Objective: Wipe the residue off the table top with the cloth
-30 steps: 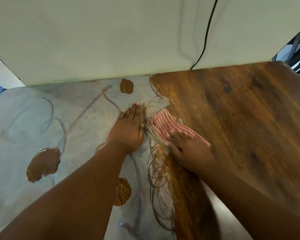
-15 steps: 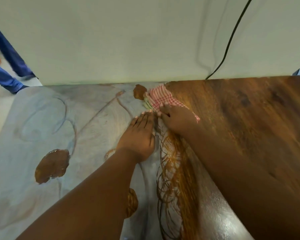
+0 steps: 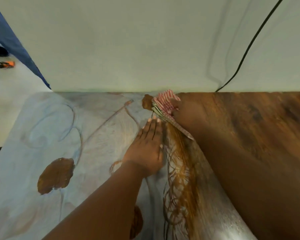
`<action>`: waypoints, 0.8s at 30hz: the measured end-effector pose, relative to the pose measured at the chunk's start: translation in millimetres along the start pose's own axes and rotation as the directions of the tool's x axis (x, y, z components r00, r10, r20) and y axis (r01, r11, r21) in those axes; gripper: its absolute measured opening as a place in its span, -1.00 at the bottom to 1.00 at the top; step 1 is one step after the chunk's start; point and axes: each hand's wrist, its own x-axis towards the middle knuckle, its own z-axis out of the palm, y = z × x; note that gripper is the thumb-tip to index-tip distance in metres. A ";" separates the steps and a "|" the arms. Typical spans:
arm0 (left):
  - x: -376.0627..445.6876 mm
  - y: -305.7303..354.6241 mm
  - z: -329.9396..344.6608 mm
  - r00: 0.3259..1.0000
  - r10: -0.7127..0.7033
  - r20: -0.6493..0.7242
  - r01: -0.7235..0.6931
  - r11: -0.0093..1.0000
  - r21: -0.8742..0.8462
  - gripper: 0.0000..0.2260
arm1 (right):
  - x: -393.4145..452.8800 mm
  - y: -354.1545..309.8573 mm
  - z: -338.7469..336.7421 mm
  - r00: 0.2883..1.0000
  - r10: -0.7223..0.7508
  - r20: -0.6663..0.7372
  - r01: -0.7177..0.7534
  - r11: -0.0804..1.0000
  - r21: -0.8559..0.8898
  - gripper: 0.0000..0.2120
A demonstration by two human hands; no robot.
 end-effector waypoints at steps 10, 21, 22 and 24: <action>-1.1 -1.7 3.9 0.992 0.042 -0.119 -0.041 0.999 0.017 -0.33 | 59.8 -12.7 14.2 0.957 -0.265 0.120 0.248 0.958 0.143 -0.59; -2.8 0.1 7.9 0.974 0.030 -0.226 -0.017 0.998 0.059 -0.32 | 65.6 -25.0 19.2 0.992 -0.130 0.007 0.129 0.992 0.007 -0.58; -2.6 0.7 8.0 0.974 0.021 -0.227 -0.010 0.999 0.049 -0.32 | 65.8 -33.3 18.7 0.986 -0.164 0.025 0.164 0.986 -0.006 -0.58; -2.4 1.4 7.9 0.972 0.011 -0.236 0.000 0.999 0.046 -0.31 | 69.5 -51.8 20.4 0.968 -0.243 0.056 0.245 0.969 -0.019 -0.56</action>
